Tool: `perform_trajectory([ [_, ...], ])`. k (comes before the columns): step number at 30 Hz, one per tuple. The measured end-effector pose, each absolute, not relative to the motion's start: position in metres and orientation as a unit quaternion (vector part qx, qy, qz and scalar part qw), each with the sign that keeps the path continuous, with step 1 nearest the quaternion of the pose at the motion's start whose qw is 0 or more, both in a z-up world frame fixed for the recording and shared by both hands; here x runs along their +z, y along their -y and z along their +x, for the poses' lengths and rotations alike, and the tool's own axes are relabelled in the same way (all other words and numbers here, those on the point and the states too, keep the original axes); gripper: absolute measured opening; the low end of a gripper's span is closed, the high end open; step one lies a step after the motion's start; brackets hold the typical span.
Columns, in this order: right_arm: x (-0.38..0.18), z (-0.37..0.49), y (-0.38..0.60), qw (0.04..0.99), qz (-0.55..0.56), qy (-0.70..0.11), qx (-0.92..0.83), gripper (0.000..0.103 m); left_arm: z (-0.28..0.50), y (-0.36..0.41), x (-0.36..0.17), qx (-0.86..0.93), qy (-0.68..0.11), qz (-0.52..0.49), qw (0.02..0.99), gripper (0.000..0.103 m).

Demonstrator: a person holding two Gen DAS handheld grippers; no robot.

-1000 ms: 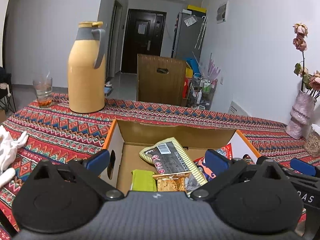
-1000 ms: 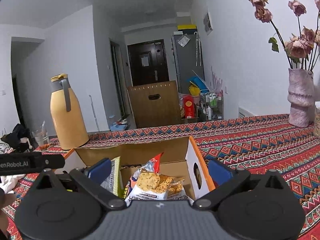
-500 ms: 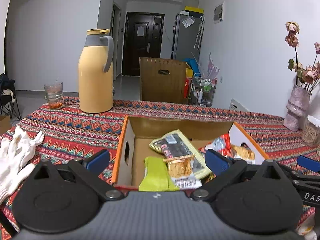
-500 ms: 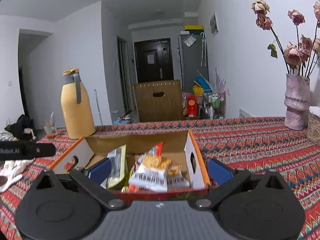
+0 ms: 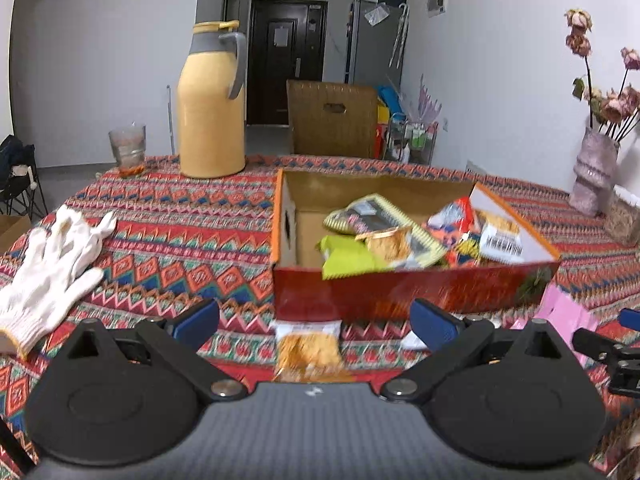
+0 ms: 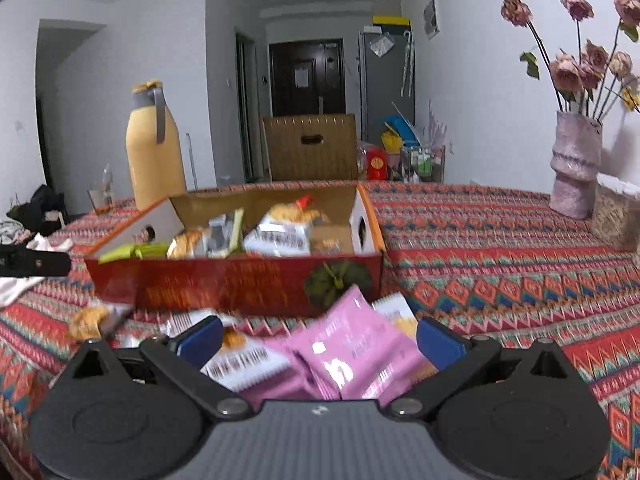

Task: Organize snacks
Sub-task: 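Withdraw both grippers from the box back to the snack pile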

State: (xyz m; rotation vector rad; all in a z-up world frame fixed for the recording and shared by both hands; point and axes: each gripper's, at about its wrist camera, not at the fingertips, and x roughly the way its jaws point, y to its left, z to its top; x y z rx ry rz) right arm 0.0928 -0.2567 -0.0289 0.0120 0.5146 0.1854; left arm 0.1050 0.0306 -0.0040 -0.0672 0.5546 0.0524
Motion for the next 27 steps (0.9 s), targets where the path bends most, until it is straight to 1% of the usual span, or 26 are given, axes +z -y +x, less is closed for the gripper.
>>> perform_trajectory([
  [8,-0.047,0.082,0.269,0.961,0.028,-0.264,0.079,0.103,0.103,-0.038,-0.033,0.029,-0.282,-0.035,0.958,0.103],
  [15,-0.048,0.088,0.27,0.962,0.017,-0.264,0.067,0.103,0.106,-0.045,-0.041,0.027,-0.282,-0.051,0.958,0.103],
  [19,-0.047,0.092,0.269,0.964,-0.018,-0.259,0.061,0.102,0.106,-0.045,-0.043,0.025,-0.282,-0.053,0.958,0.103],
  [22,-0.046,0.1,0.266,0.963,-0.058,-0.256,0.063,0.099,0.106,-0.045,-0.044,0.023,-0.282,-0.053,0.958,0.103],
  [27,-0.049,0.117,0.252,0.954,-0.145,-0.251,0.072,0.091,0.108,-0.044,-0.046,0.023,-0.287,-0.053,0.956,0.103],
])
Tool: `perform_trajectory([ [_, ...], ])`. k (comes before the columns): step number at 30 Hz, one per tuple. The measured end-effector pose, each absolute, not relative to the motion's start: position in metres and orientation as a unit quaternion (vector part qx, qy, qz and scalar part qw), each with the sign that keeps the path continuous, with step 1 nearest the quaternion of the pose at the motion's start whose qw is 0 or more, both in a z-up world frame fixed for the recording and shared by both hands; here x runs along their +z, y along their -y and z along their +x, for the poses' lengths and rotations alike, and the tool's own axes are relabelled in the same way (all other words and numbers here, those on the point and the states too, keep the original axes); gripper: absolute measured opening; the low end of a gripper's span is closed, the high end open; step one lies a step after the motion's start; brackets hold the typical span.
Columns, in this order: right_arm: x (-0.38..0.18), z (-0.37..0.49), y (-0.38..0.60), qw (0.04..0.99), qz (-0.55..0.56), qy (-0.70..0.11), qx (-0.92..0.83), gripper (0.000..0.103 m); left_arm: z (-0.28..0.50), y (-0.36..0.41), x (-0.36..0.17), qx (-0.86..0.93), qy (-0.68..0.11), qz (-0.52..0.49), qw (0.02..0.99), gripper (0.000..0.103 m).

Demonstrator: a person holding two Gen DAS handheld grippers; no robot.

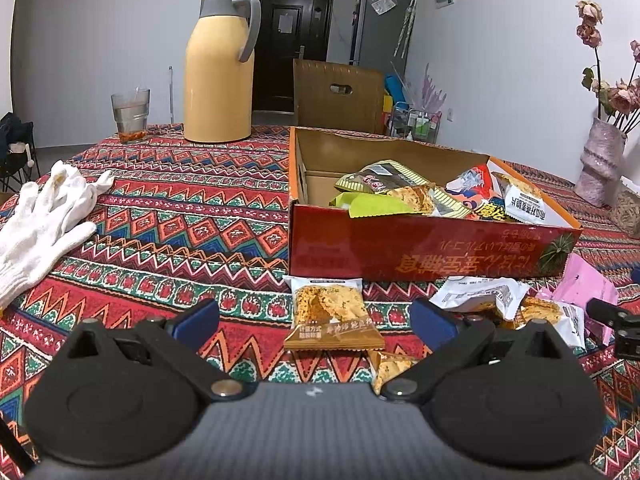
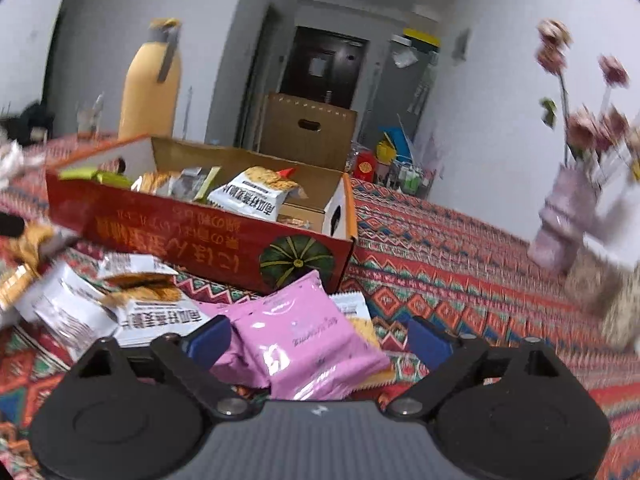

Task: Organize snacks
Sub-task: 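Withdraw both grippers from the box back to the snack pile, then grasp the pink pastry packet with the right gripper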

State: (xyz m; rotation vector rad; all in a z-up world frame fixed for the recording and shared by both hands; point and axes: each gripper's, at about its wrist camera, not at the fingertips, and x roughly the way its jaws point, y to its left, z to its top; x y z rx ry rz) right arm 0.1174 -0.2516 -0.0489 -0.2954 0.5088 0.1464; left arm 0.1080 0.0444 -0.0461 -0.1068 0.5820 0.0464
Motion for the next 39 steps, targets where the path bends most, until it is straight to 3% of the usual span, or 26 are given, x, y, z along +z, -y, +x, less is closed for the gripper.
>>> perform_trajectory([
  [7,-0.058,0.139,0.246,0.946,-0.158,-0.265,0.101,0.081,0.108,-0.044,-0.047,0.023,-0.29,-0.052,0.955,0.103],
  [9,-0.06,0.139,0.246,0.946,-0.157,-0.262,0.104,0.069,0.108,-0.044,-0.047,0.023,-0.289,-0.053,0.956,0.103],
  [12,-0.065,0.14,0.245,0.944,-0.164,-0.266,0.104,0.063,0.108,-0.045,-0.048,0.024,-0.289,-0.056,0.956,0.103],
  [25,-0.066,0.135,0.248,0.951,-0.154,-0.25,0.095,0.061,0.108,-0.047,-0.048,0.028,-0.289,-0.061,0.955,0.103],
  [34,-0.042,0.103,0.282,0.986,-0.031,-0.158,0.051,0.061,0.109,-0.048,-0.049,0.029,-0.294,-0.063,0.953,0.103],
  [39,-0.043,0.104,0.29,0.986,-0.002,-0.16,0.045,0.061,0.109,-0.049,-0.047,0.032,-0.298,-0.066,0.952,0.103],
])
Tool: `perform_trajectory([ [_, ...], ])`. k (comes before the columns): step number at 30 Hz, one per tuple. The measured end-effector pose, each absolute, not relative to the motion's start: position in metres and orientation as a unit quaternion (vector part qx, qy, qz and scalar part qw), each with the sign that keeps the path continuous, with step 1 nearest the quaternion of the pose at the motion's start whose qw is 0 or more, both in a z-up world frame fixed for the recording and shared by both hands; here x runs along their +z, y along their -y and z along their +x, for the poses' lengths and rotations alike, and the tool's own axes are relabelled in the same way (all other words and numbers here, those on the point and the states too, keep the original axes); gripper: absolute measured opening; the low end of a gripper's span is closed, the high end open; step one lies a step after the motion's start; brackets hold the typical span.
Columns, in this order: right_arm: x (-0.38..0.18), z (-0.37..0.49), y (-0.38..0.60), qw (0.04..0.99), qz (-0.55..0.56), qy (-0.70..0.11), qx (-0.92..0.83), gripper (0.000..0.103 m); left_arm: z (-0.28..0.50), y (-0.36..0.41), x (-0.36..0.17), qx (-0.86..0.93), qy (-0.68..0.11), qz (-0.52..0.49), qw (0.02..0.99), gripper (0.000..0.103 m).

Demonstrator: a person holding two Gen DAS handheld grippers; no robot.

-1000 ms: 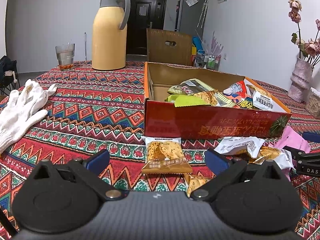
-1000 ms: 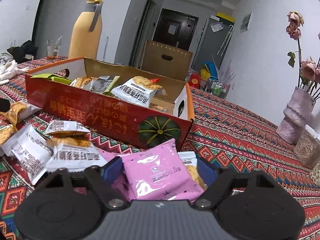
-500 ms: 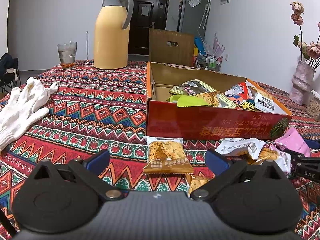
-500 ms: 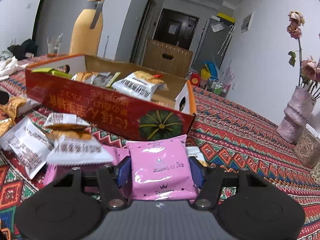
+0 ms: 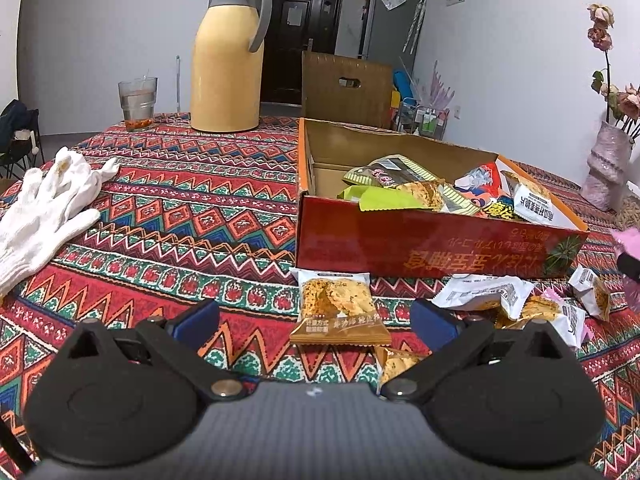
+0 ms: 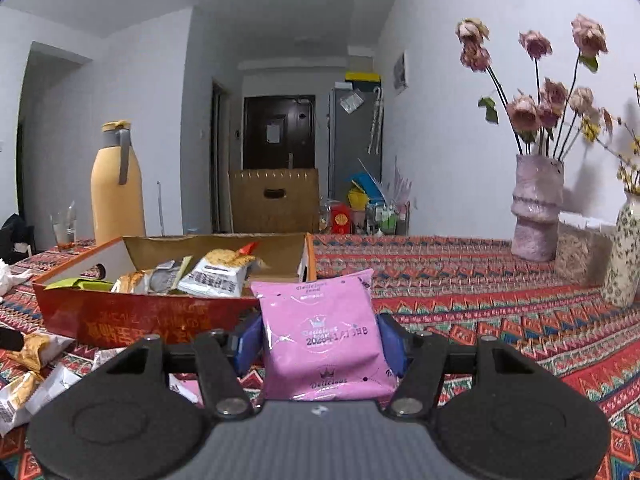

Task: Organize snacks
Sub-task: 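Grasp the pink pastry packet with the right gripper, then grasp a cookie packet with the left gripper while the right gripper holds the pink packet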

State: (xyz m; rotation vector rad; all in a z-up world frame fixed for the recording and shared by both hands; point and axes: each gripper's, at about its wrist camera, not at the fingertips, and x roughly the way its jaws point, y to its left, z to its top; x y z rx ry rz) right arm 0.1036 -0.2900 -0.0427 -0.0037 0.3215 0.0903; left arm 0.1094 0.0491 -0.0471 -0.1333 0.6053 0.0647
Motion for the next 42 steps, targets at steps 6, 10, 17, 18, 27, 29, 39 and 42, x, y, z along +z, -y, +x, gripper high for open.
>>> perform_trajectory([
  [6,-0.047,0.108,0.294,0.984,0.009,-0.17,0.046,0.061,0.106,-0.056,-0.032,0.026,-0.298,-0.071,0.951,0.103],
  [10,-0.048,0.108,0.295,0.984,0.015,-0.172,0.046,0.061,0.107,-0.062,-0.022,0.035,-0.303,-0.061,0.95,0.103],
  [17,-0.048,0.106,0.295,0.984,0.022,-0.169,0.046,0.061,0.125,-0.066,-0.015,0.037,-0.338,-0.063,0.938,0.103],
  [18,-0.048,0.107,0.296,0.984,0.023,-0.169,0.046,0.061,0.128,-0.064,-0.015,0.037,-0.341,-0.061,0.937,0.103],
  [27,-0.047,0.105,0.298,0.985,0.031,-0.164,0.049,0.061,0.158,-0.035,-0.031,0.029,-0.381,-0.045,0.923,0.103],
  [29,-0.047,0.105,0.299,0.985,0.033,-0.162,0.05,0.061,0.164,-0.033,-0.037,0.034,-0.39,-0.046,0.919,0.103],
  [39,-0.047,0.105,0.301,0.985,0.037,-0.159,0.053,0.061,0.177,-0.029,-0.055,0.05,-0.414,-0.048,0.907,0.102],
  [42,-0.047,0.105,0.301,0.985,0.037,-0.159,0.053,0.061,0.179,-0.028,-0.058,0.051,-0.418,-0.048,0.906,0.097],
])
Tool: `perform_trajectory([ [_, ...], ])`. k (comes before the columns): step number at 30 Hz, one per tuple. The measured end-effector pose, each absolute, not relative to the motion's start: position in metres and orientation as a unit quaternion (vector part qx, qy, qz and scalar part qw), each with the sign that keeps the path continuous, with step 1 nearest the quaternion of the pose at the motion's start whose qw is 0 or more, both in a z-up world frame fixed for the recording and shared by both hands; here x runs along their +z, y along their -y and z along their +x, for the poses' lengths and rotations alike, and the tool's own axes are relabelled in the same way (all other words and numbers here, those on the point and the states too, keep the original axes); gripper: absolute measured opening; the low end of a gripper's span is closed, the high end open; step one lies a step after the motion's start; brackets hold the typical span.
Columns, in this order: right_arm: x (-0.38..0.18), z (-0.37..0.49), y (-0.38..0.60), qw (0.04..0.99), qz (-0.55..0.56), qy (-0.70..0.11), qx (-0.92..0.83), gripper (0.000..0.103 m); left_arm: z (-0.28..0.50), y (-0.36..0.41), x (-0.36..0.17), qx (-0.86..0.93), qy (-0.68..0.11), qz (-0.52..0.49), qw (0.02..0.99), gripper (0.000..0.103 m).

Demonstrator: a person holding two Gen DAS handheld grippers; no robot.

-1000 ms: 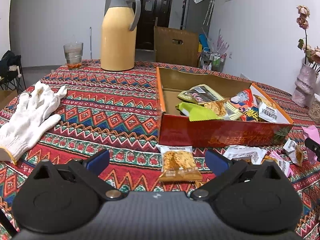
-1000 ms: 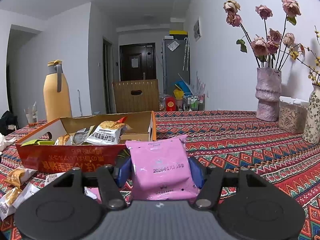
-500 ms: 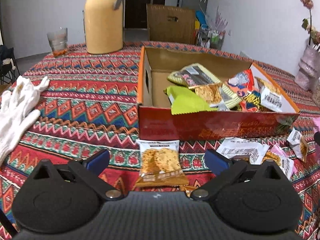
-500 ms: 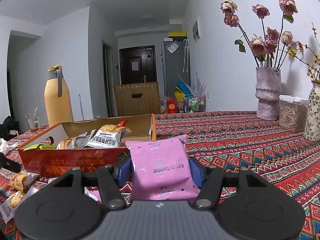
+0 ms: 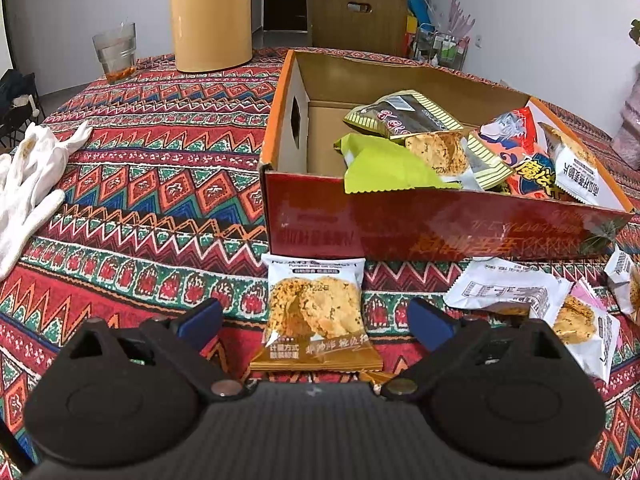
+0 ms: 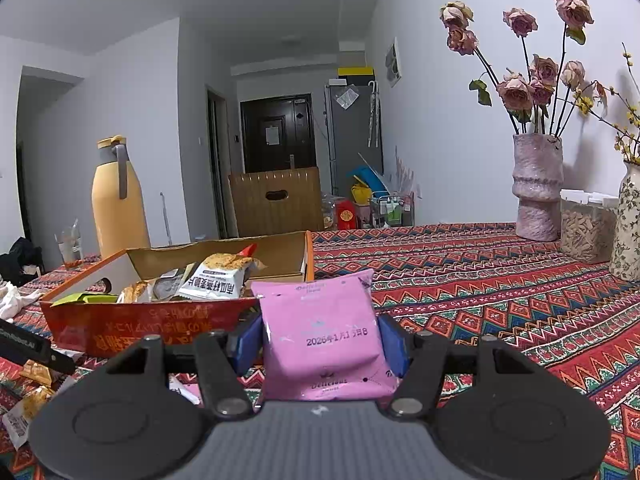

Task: Organize snacks
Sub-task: 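Grasp a cookie packet with the left gripper while the right gripper holds the pink packet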

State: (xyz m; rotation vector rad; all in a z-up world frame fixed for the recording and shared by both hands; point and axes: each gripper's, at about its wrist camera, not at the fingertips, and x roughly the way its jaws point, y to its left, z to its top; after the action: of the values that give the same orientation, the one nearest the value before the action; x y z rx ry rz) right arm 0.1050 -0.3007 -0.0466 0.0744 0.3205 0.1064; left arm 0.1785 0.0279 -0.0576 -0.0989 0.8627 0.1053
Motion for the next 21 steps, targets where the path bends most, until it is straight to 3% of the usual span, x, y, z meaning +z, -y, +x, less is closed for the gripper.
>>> perform_trajectory([
  [6,-0.047,0.105,0.3,0.985,0.036,-0.16,0.051,0.061,0.18,-0.023,-0.058,0.044,-0.416,-0.039,0.908,0.068],
  [8,-0.047,0.106,0.3,0.985,0.036,-0.161,0.05,0.061,0.179,-0.021,-0.057,0.04,-0.413,-0.037,0.909,0.05],
  [11,-0.047,0.106,0.299,0.985,0.035,-0.163,0.049,0.061,0.177,-0.02,-0.055,0.035,-0.41,-0.042,0.911,0.045],
  [21,-0.045,0.106,0.297,0.985,0.03,-0.165,0.05,0.061,0.155,-0.022,-0.045,0.031,-0.389,-0.048,0.919,0.044],
])
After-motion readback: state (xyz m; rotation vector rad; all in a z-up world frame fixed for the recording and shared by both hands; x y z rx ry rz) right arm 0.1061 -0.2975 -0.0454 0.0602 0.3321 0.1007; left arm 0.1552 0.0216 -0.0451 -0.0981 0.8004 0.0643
